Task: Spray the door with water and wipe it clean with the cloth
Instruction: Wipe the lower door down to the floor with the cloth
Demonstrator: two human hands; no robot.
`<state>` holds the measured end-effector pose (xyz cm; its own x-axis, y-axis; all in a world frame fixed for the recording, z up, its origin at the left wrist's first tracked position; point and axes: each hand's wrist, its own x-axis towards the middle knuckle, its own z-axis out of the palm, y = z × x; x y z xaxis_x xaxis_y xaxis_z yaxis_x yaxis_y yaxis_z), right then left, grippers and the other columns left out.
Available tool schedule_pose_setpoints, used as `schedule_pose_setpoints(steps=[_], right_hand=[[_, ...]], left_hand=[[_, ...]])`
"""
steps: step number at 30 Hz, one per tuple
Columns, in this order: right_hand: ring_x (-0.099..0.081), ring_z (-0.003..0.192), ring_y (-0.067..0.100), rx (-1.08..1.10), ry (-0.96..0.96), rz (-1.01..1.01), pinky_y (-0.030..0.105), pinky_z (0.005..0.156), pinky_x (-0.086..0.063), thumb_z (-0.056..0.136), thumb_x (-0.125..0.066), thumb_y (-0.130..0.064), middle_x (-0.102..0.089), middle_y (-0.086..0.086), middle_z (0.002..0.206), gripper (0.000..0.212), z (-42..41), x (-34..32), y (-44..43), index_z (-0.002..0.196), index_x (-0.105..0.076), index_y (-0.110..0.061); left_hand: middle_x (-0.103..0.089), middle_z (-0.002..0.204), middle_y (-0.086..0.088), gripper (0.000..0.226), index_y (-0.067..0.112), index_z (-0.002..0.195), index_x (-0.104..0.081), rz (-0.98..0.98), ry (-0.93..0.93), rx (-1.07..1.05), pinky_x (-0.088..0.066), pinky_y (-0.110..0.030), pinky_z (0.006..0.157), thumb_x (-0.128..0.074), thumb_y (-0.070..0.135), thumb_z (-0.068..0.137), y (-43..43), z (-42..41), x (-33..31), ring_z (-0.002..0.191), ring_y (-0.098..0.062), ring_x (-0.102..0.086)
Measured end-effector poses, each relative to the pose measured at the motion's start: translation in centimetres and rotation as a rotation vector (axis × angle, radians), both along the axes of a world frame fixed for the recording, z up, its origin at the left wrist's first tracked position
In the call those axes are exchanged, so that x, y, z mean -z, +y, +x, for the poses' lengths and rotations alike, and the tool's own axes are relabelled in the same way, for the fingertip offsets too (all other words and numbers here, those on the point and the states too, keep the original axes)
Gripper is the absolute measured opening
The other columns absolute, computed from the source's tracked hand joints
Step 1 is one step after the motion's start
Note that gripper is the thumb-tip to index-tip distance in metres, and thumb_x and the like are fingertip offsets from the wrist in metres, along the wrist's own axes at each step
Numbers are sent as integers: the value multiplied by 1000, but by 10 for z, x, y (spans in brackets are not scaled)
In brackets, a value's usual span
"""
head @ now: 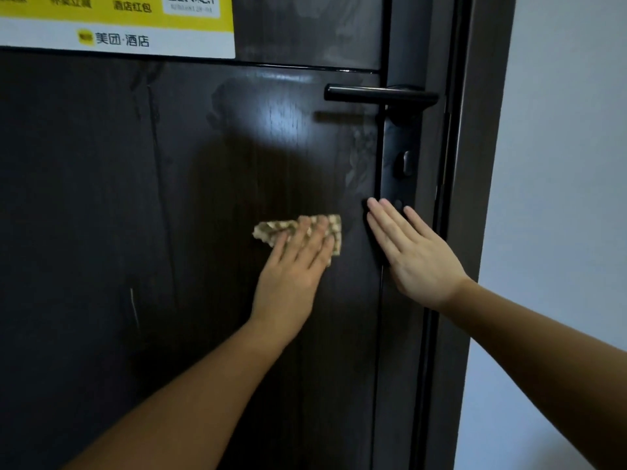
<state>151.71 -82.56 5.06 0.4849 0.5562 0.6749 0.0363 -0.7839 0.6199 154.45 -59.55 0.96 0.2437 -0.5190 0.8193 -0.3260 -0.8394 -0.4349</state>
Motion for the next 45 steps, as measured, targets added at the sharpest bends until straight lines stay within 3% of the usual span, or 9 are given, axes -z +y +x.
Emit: schedule_pose_setpoints(steps=[5, 11, 16, 22, 25, 28, 34, 39, 45], right_hand=[[-4, 147, 31, -25, -7, 64, 50, 116, -15, 87, -35, -12, -5, 18, 158, 67, 4, 6, -2, 150, -17, 0], [-2, 147, 32, -42, -2, 154, 50, 117, -13, 85, -32, -14, -5, 18, 159, 68, 7, 13, 7, 150, -17, 1], [-2, 147, 32, -46, 8, 149, 51, 117, -13, 85, -42, -11, -5, 19, 158, 69, 5, 12, 6, 149, -18, 1], [1, 147, 37, -33, 29, 278, 56, 116, -14, 82, -44, -14, -3, 23, 158, 73, 5, 22, 25, 149, -21, 2], [0, 146, 40, -29, 72, 341, 58, 116, -14, 80, -52, -18, -5, 26, 156, 76, 0, 30, 39, 148, -23, 3], [-5, 146, 35, -66, 148, 242, 58, 115, -12, 76, -61, -23, -10, 22, 157, 83, 0, 52, 51, 147, -25, 1], [-7, 147, 33, -129, 217, 353, 55, 116, -16, 79, -54, -18, -11, 19, 158, 80, 5, 83, 82, 149, -21, 0], [-5, 147, 33, -136, 216, 437, 55, 116, -14, 79, -57, -17, -9, 18, 158, 82, 8, 91, 91, 149, -19, 1], [-3, 147, 34, -115, 198, 510, 57, 116, -14, 79, -50, -18, -7, 20, 158, 79, 9, 97, 104, 149, -19, 3]], left_hand=[[-36, 151, -11, 52, 10, 140, -46, 517, -15, 68, -23, -47, 112, -30, 14, 91, 26, 9, 1, 139, -32, -34], [-37, 151, -12, 53, 9, 140, -45, 96, -86, 60, -33, -50, 111, -29, 10, 90, -7, 11, -30, 140, -33, -33], [-37, 150, -11, 49, 10, 139, -47, 483, -48, 138, -25, -47, 111, -30, 13, 94, 14, 14, -10, 139, -31, -34], [-36, 150, -12, 50, 9, 137, -49, 175, -107, 132, -26, -49, 112, -33, 4, 90, 33, 15, -20, 138, -35, -34], [-28, 154, -10, 48, 10, 141, -46, 468, 2, 152, -17, -47, 116, -35, 11, 93, 61, 14, 38, 142, -33, -27], [-29, 155, -6, 47, 13, 141, -46, 662, 41, 158, -17, -45, 116, -36, 17, 96, 96, 17, 39, 144, -28, -24], [-36, 150, -11, 45, 10, 140, -42, 294, -2, 127, -24, -48, 113, -18, 11, 102, 105, 14, 39, 139, -35, -33], [-28, 156, -1, 47, 17, 144, -41, 795, 87, 203, -17, -45, 116, -41, 20, 97, 132, 17, 62, 144, -25, -25], [-35, 152, -7, 45, 12, 140, -48, 389, 44, 174, -23, -48, 114, -38, 12, 95, 121, 12, 63, 141, -30, -31]])
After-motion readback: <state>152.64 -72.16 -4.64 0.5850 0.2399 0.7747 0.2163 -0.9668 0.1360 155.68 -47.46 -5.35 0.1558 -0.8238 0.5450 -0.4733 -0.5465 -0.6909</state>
